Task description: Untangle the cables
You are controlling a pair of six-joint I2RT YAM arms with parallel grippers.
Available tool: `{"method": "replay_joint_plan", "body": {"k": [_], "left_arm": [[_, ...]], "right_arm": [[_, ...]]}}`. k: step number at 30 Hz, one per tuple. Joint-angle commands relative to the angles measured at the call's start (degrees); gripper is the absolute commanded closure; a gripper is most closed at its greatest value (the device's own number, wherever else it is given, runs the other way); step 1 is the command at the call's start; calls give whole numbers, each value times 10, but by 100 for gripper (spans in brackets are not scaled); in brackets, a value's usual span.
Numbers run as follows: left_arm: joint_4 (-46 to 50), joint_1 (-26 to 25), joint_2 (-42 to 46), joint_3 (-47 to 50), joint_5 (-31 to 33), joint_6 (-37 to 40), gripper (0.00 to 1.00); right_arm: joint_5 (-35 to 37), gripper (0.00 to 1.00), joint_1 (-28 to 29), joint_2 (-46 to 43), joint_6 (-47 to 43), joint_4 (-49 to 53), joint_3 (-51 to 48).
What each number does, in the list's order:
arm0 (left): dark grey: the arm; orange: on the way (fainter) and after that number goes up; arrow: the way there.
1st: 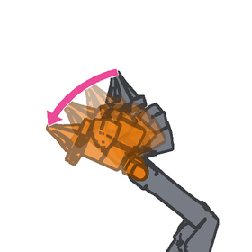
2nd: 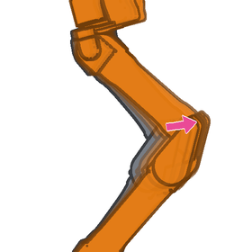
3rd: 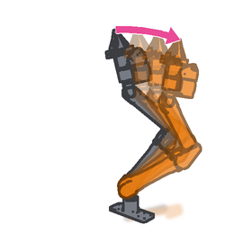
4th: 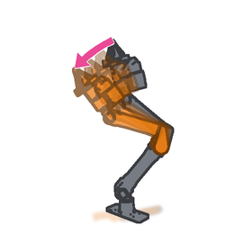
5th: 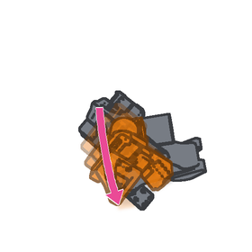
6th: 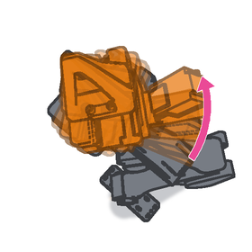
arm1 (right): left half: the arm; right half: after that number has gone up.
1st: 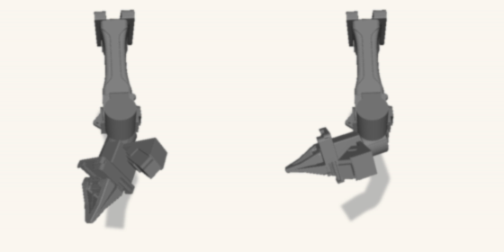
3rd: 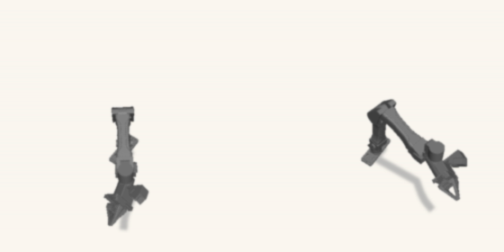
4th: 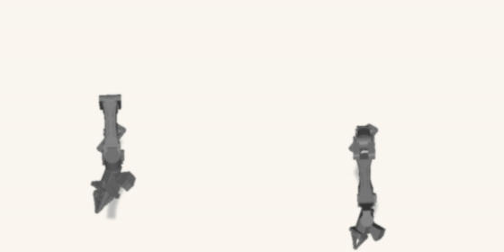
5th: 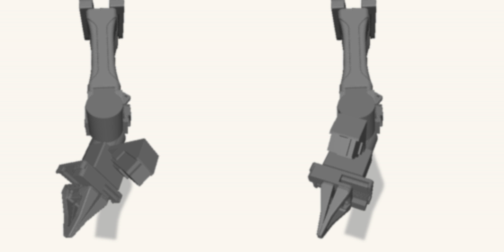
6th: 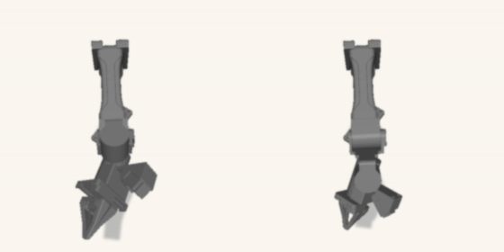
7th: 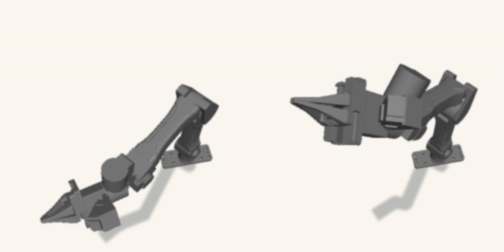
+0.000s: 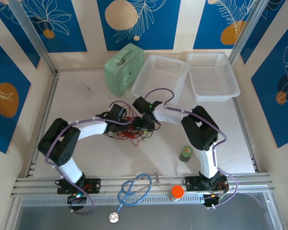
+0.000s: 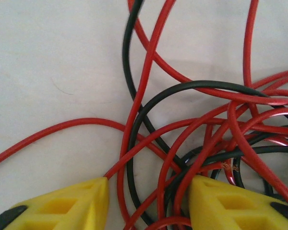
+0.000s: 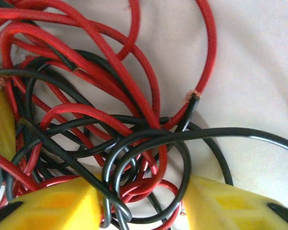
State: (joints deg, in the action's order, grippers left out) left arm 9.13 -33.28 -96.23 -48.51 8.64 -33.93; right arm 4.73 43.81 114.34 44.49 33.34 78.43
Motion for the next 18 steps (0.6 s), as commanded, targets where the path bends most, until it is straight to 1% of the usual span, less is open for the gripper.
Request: {"method": "replay_joint_plan", "body": {"k": [1, 2, 3, 4, 6, 8, 10, 14, 16, 18], "left_arm": [[2, -3, -51, 20, 8, -8, 59], [14, -3, -47, 20, 20, -6, 63], [24, -2, -42, 20, 30, -3, 66], [37, -2, -34, 19, 44, 2, 69], [65, -1, -17, 18, 73, 12, 76], [96, 1, -1, 15, 107, 19, 83], [122, 3, 11, 11, 134, 26, 85], [165, 9, 28, 4, 181, 31, 84], [174, 13, 32, 3, 192, 30, 83], [178, 17, 36, 3, 196, 28, 81]], "right_arm": [[36, 74, 1, 39, 8, 41, 5], [48, 83, 0, 40, 8, 51, 5], [57, 90, -2, 37, 8, 58, 3], [70, 95, -5, 30, 7, 65, -2], [96, 100, -10, 12, 6, 85, -9], [137, 100, -13, -10, 5, 112, -19], [172, 100, -15, -33, 4, 140, -30], [228, 100, -22, -73, 8, 189, -57], [239, 95, -25, -86, 12, 197, -74], [238, 93, -31, -96, 17, 196, -92]]}}
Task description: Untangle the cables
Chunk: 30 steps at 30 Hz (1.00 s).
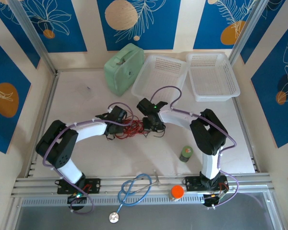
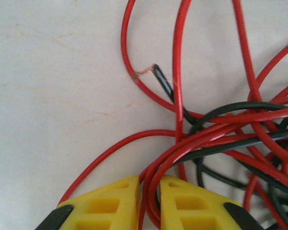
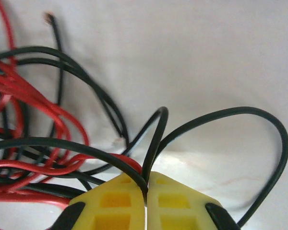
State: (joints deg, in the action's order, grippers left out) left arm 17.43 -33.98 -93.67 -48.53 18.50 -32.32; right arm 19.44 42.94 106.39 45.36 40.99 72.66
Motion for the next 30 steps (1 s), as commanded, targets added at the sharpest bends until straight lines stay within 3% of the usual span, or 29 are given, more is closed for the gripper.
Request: {"method": "replay_joint_plan", "body": {"k": [1, 7, 10, 15, 20, 30], "left_arm": [[96, 24, 11, 5, 99, 12, 80], [96, 26, 42, 9, 82, 13, 62], [100, 26, 83, 7, 70, 16, 52], [115, 25, 135, -12, 28, 30, 44], [99, 25, 124, -19, -26, 20, 42], [58, 23, 75, -8, -64, 4, 42]], "right_arm": [[88, 92, -25, -19, 10, 116, -43], [83, 89, -31, -31, 7, 116, -50], [66, 79, -30, -51, -2, 119, -39], [-7, 54, -18, -104, -25, 93, -24], [-97, 38, -8, -94, -33, 24, -6], [-103, 32, 29, 30, -66, 35, 135]]}}
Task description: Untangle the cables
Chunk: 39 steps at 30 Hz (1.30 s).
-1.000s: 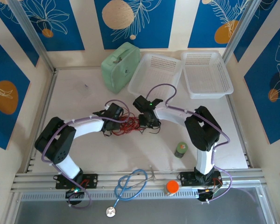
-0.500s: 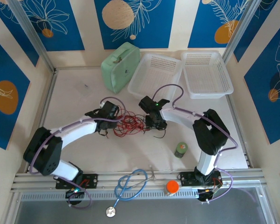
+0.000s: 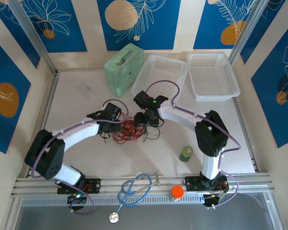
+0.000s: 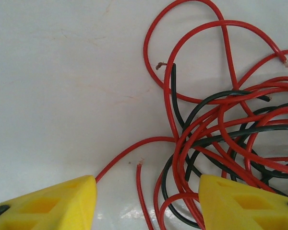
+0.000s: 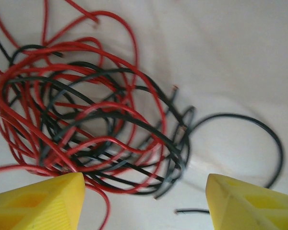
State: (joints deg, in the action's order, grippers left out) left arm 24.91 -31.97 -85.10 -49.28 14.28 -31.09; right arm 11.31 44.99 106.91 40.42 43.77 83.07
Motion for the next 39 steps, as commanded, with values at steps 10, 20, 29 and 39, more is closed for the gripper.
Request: {"method": "replay_joint_plan", "body": {"k": [10, 20, 29, 39], "left_arm": [[-123, 3, -109, 29, -59, -49, 44], [-40, 14, -91, 50, 58, -42, 49], [5, 42, -61, 41, 87, -19, 49], [33, 41, -14, 13, 74, -2, 41]], "right_arm": [[6, 30, 19, 138, -14, 29, 78], [47, 84, -20, 98, 19, 7, -51], [109, 100, -69, -21, 37, 30, -167], [136, 95, -73, -74, 31, 67, -157]]}}
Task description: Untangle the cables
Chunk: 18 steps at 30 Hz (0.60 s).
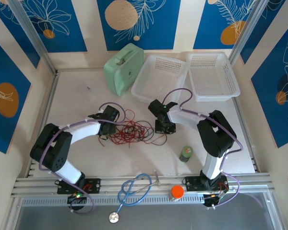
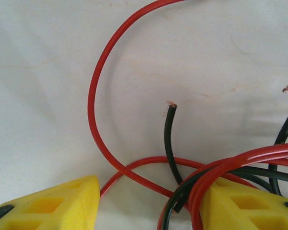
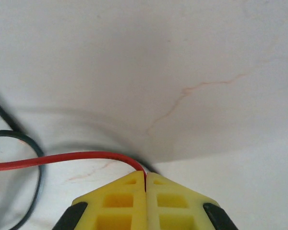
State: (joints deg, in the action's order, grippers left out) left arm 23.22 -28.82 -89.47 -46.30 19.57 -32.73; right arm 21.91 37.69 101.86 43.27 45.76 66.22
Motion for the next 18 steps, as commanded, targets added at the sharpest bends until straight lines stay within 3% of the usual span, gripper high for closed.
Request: {"method": "replay_joint_plan", "body": {"k": [1, 10, 18], "left_arm": [[50, 8, 45, -19, 10, 22, 39], [78, 3, 137, -51, -82, 53, 29], [45, 2, 92, -13, -109, 14, 30]], "right_arm": [[24, 92, 5, -31, -1, 46, 16], [-63, 52, 48, -81, -25, 28, 81], [-156, 34, 69, 15, -10, -31, 139]]}}
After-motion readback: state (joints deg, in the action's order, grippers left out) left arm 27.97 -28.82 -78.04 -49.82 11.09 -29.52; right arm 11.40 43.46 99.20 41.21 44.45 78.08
